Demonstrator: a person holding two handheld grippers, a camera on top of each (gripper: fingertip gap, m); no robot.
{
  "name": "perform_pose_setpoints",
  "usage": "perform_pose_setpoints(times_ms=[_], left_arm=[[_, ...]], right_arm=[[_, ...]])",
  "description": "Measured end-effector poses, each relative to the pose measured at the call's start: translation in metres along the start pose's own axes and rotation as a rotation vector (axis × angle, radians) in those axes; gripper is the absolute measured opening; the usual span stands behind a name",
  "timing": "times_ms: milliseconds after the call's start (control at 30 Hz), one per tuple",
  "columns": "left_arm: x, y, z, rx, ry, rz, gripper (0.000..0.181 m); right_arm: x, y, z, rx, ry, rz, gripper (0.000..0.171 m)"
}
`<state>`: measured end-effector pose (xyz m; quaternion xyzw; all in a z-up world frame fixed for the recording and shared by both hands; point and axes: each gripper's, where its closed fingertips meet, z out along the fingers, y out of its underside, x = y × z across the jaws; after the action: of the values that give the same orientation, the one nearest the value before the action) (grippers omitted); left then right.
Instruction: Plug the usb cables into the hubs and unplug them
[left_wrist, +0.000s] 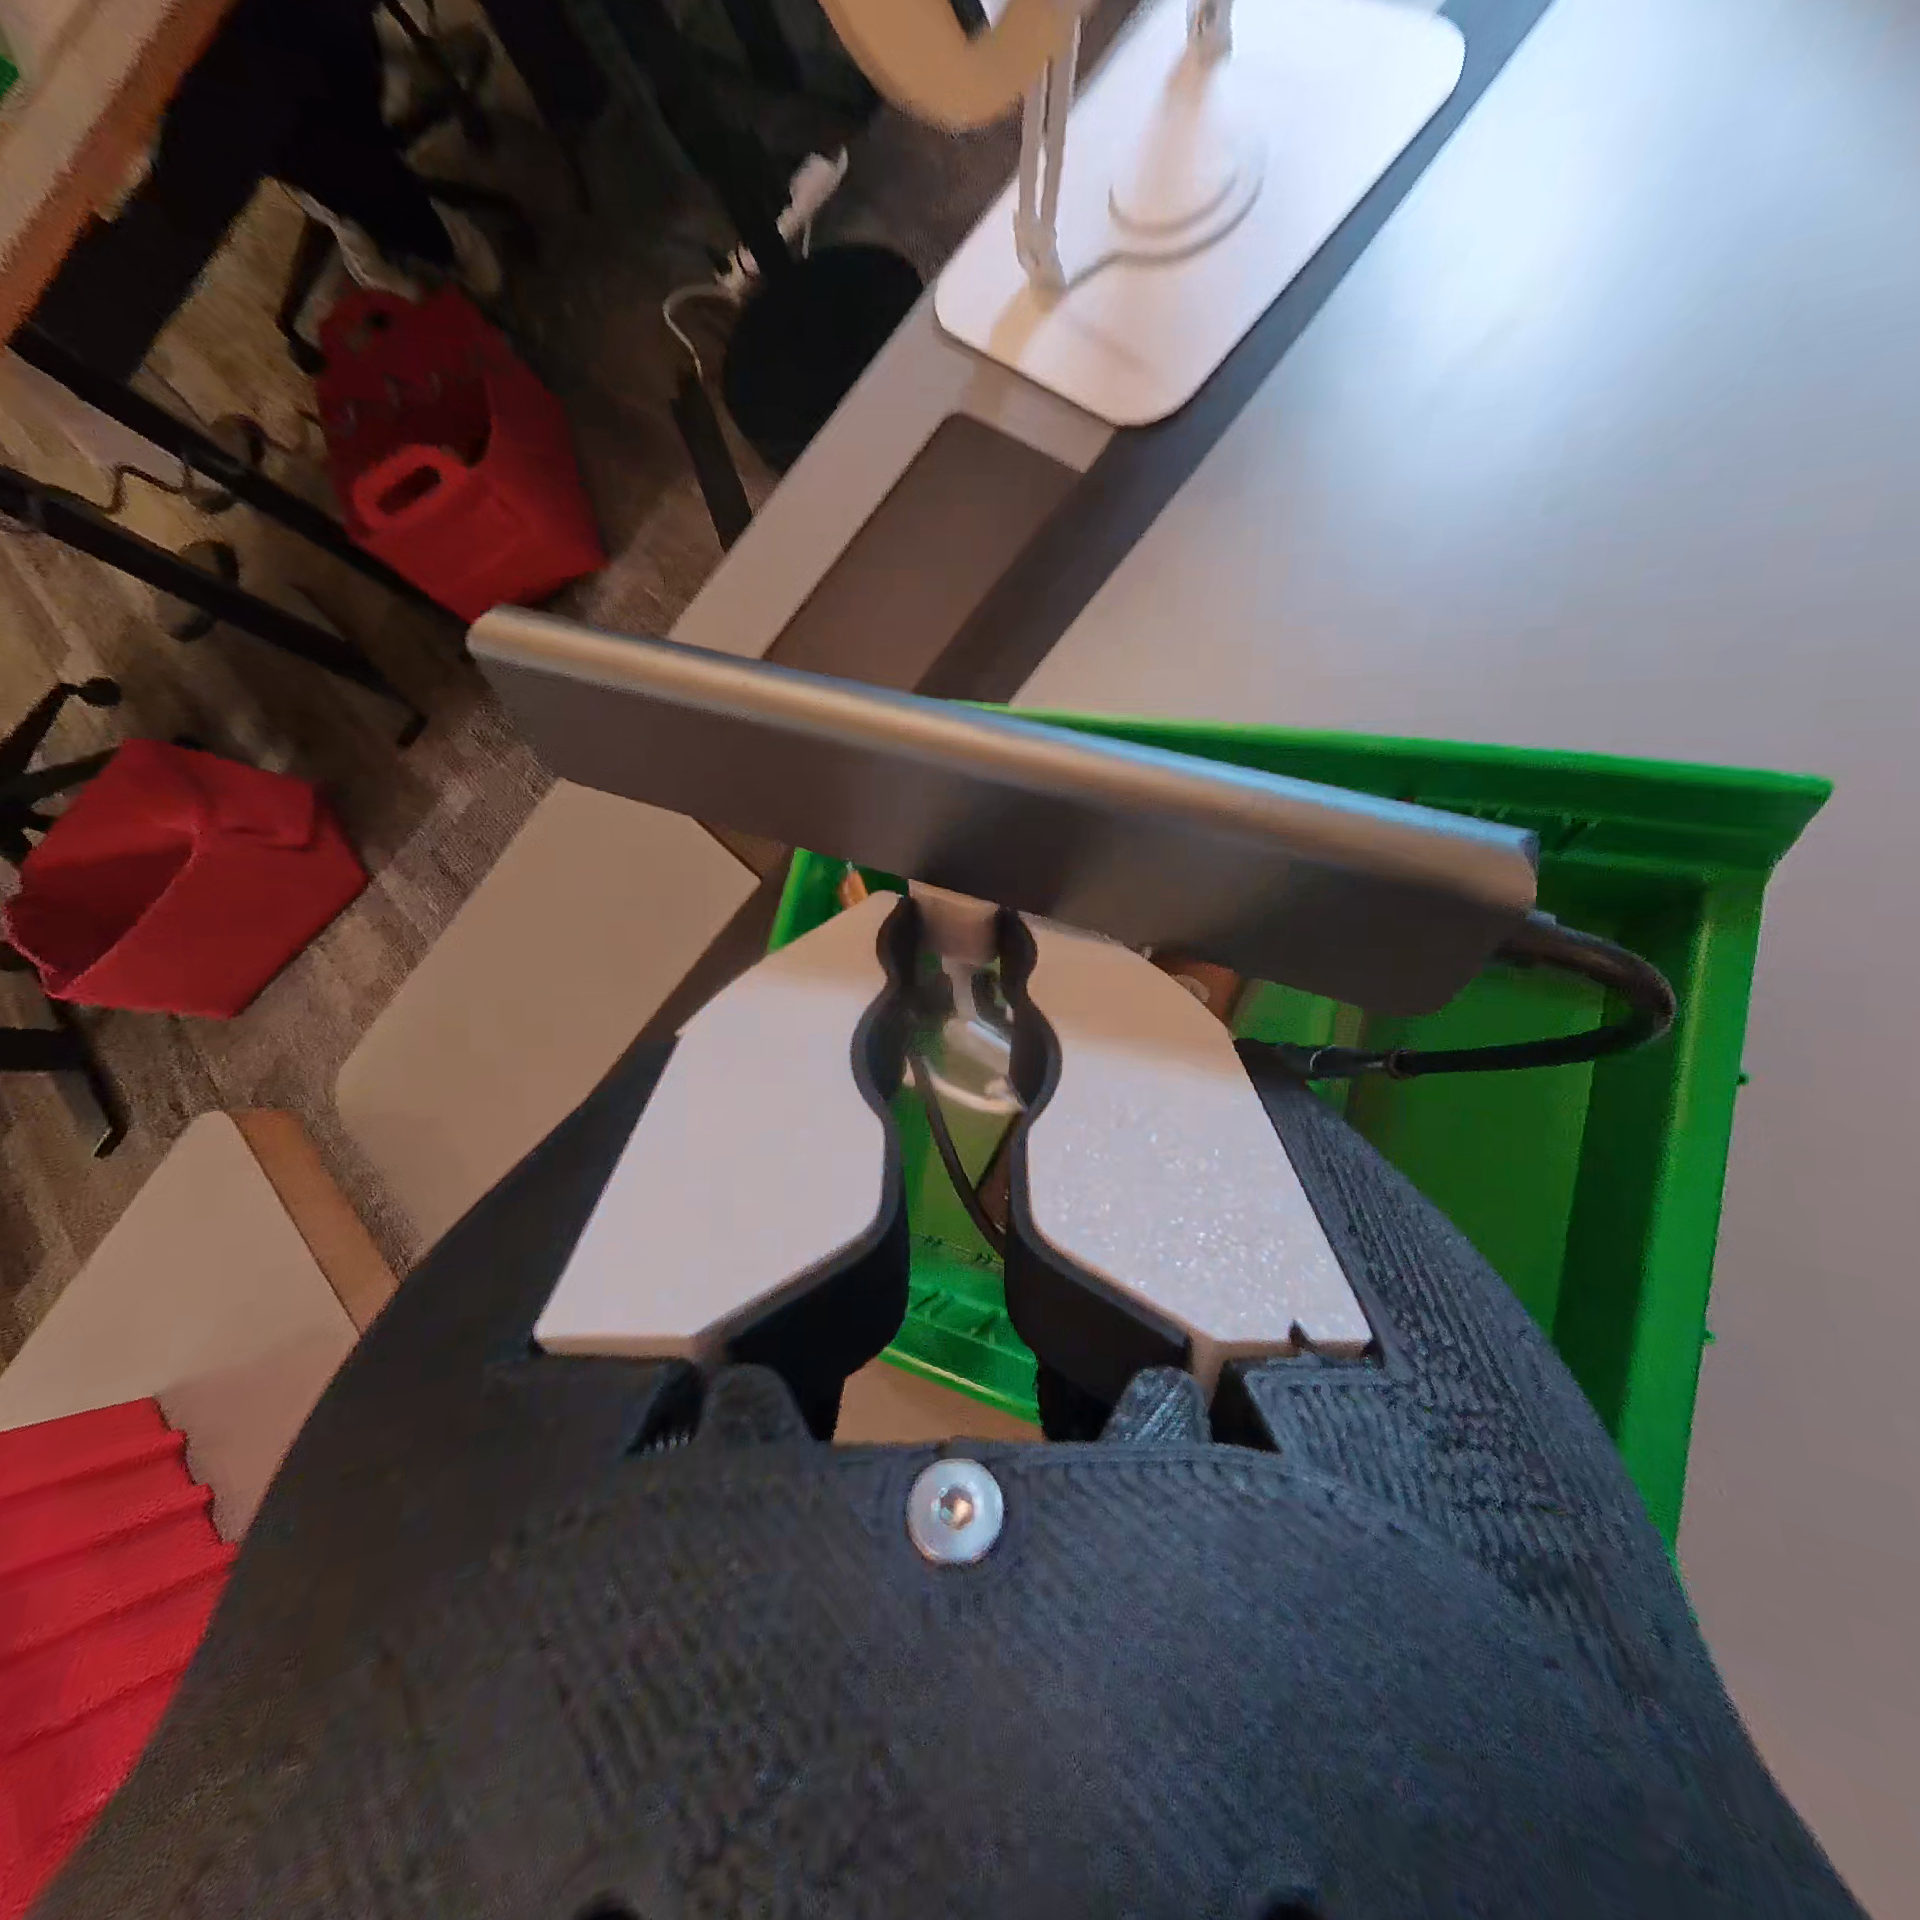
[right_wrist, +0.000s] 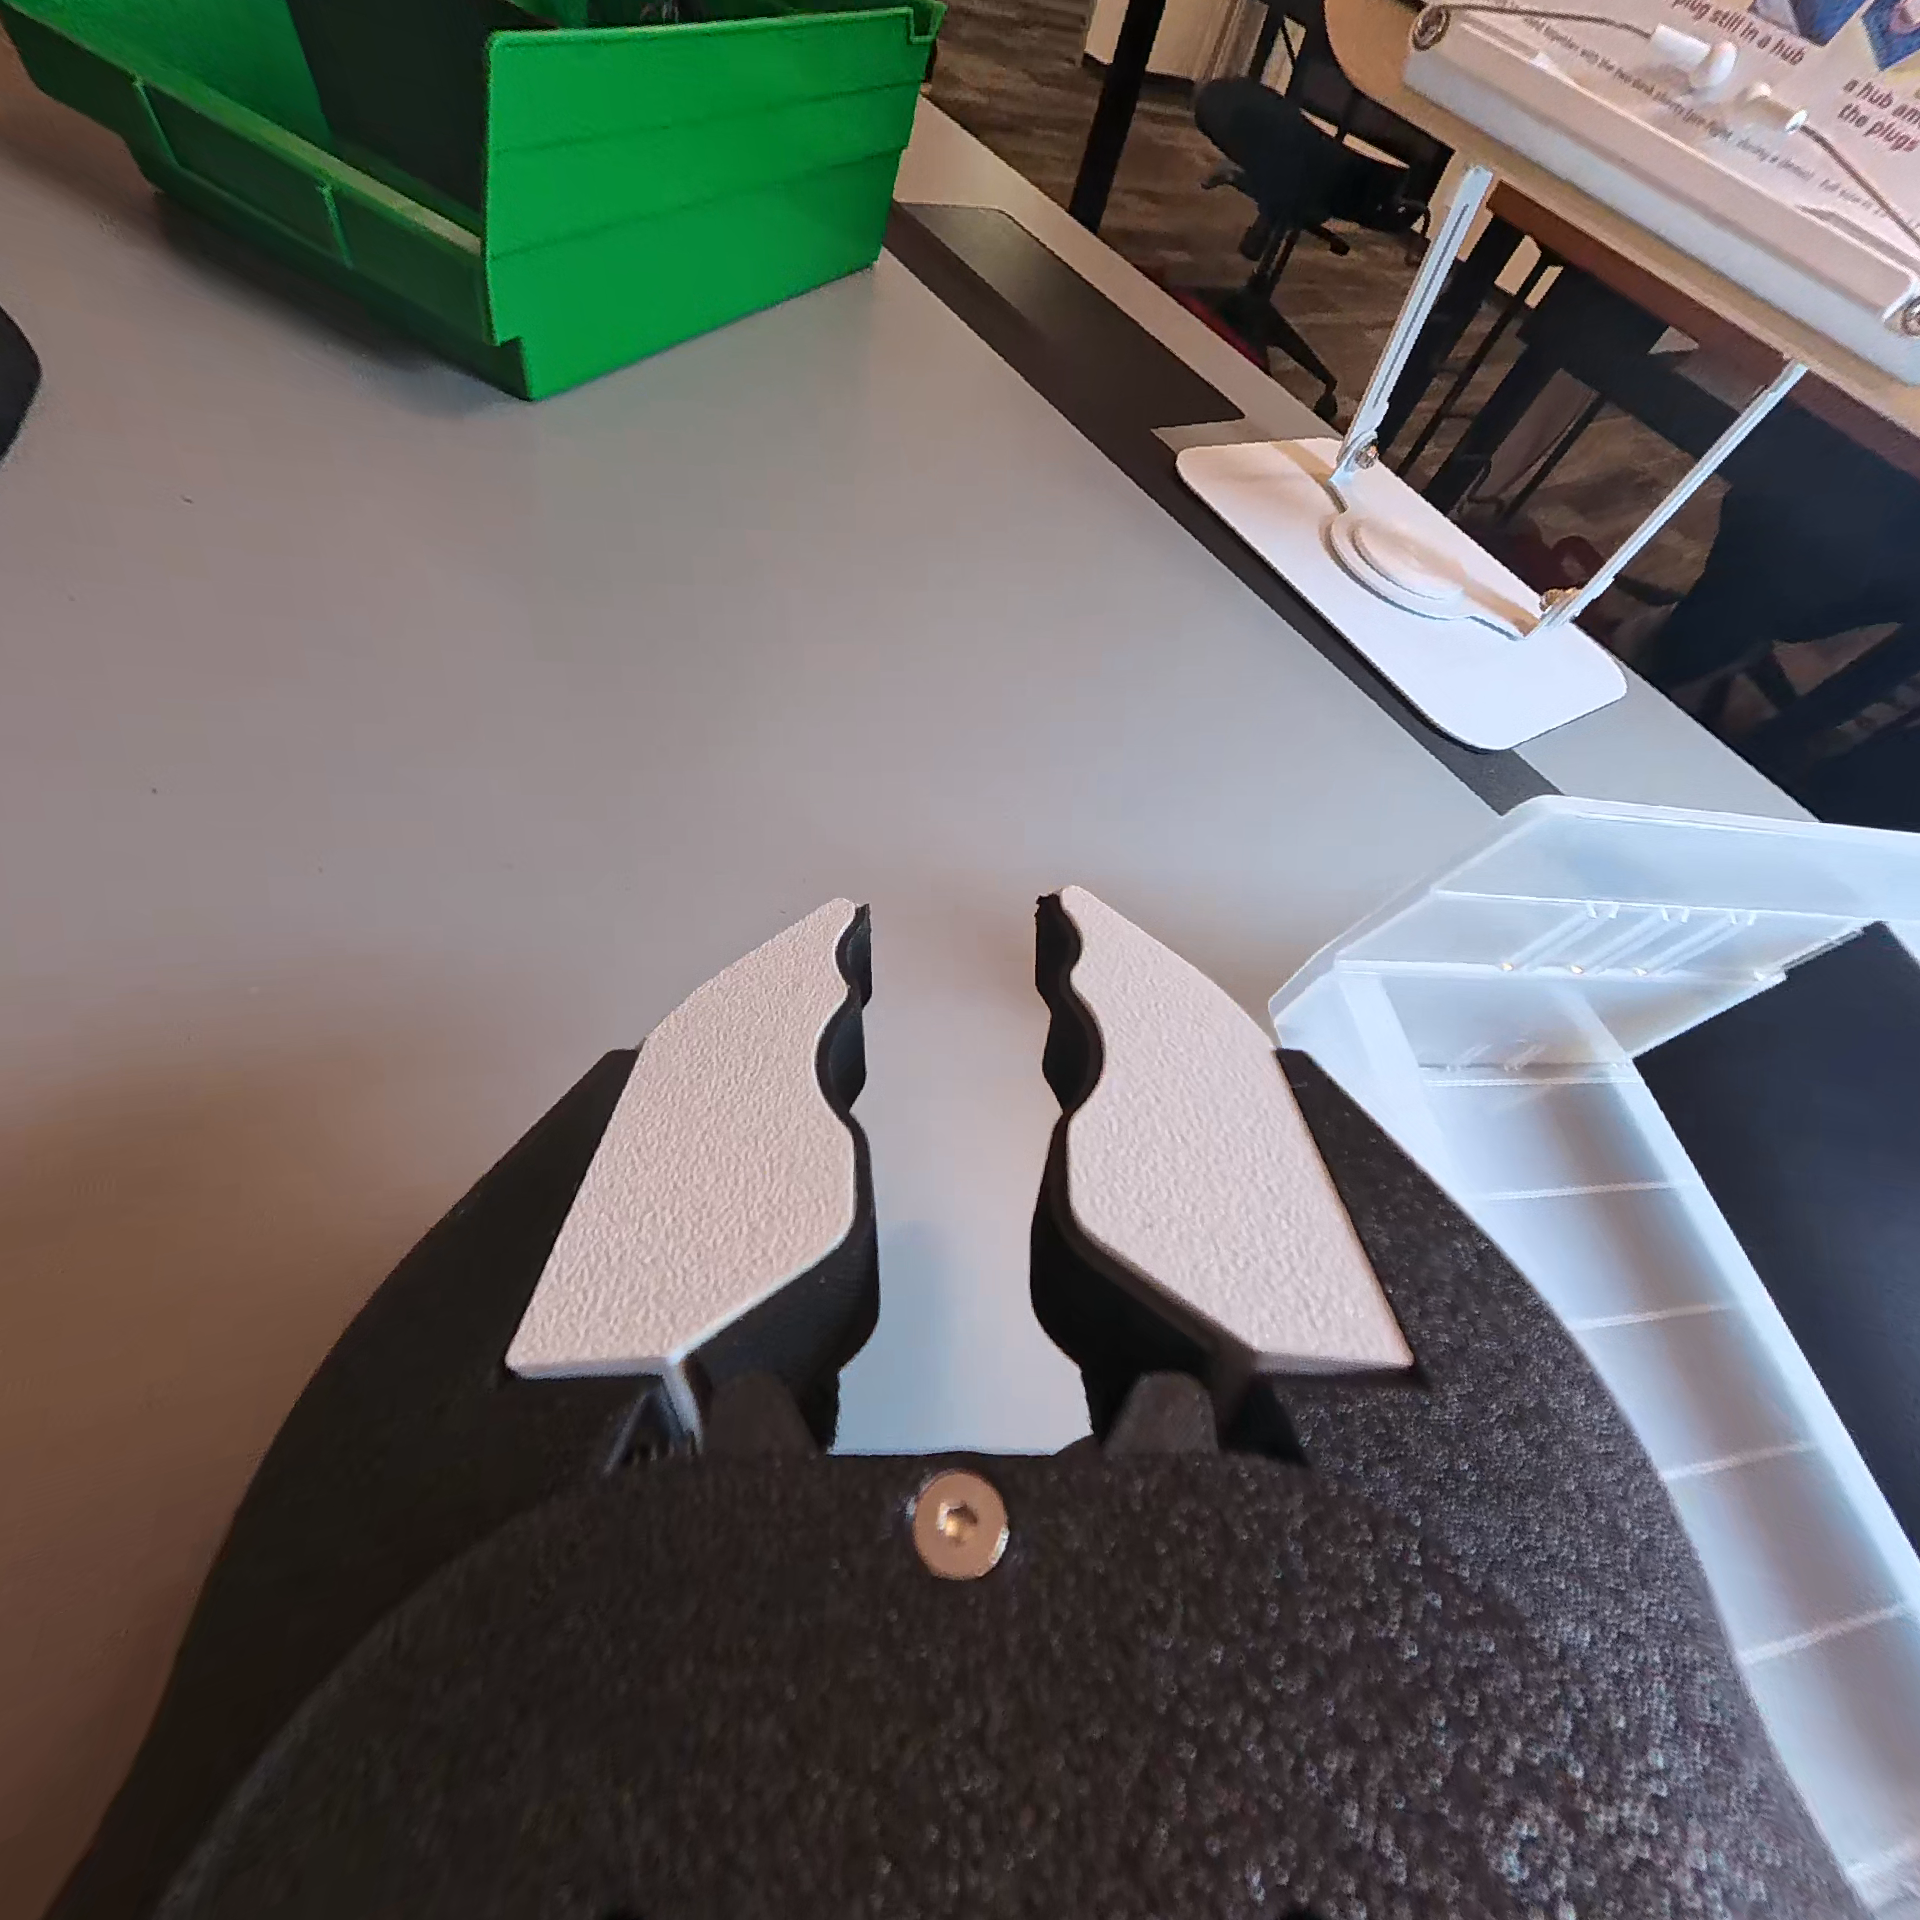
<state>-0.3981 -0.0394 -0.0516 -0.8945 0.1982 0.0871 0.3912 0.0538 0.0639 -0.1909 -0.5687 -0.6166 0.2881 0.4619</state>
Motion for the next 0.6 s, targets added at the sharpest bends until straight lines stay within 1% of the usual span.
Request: perform_pose_setpoints(times_ms=[33, 167, 233, 367, 467, 600], left_arm=[[-0.003, -0.005, -0.005, 0.02, -0.01, 0.0, 0.016], [-0.011, -0.018, -0.018, 0.035, -0.055, 0.035, 0.016], [-0.012, -0.029, -0.024, 0.069, -0.067, 0.045, 0.016], [-0.007, -0.056, -0.038, 0.211, -0.024, 0.016, 0.016], [0.001, -0.069, -0.045, 0.299, 0.014, 0.013, 0.016], [-0.002, -0.093, -0.067, 0.435, 0.0, 0.01, 0.016]], right_arm=[[0.0, 0.001, 0.001, -0.001, -0.004, 0.006, 0.03], [-0.002, 0.003, 0.003, -0.01, -0.015, 0.011, 0.03], [-0.003, 0.004, 0.003, -0.014, -0.016, 0.005, 0.03], [-0.004, 0.005, 0.003, -0.017, -0.019, 0.001, 0.03], [-0.004, 0.005, 0.002, -0.014, -0.018, 0.0, 0.029], [-0.004, 0.007, 0.002, -0.017, -0.02, 0.006, 0.029]])
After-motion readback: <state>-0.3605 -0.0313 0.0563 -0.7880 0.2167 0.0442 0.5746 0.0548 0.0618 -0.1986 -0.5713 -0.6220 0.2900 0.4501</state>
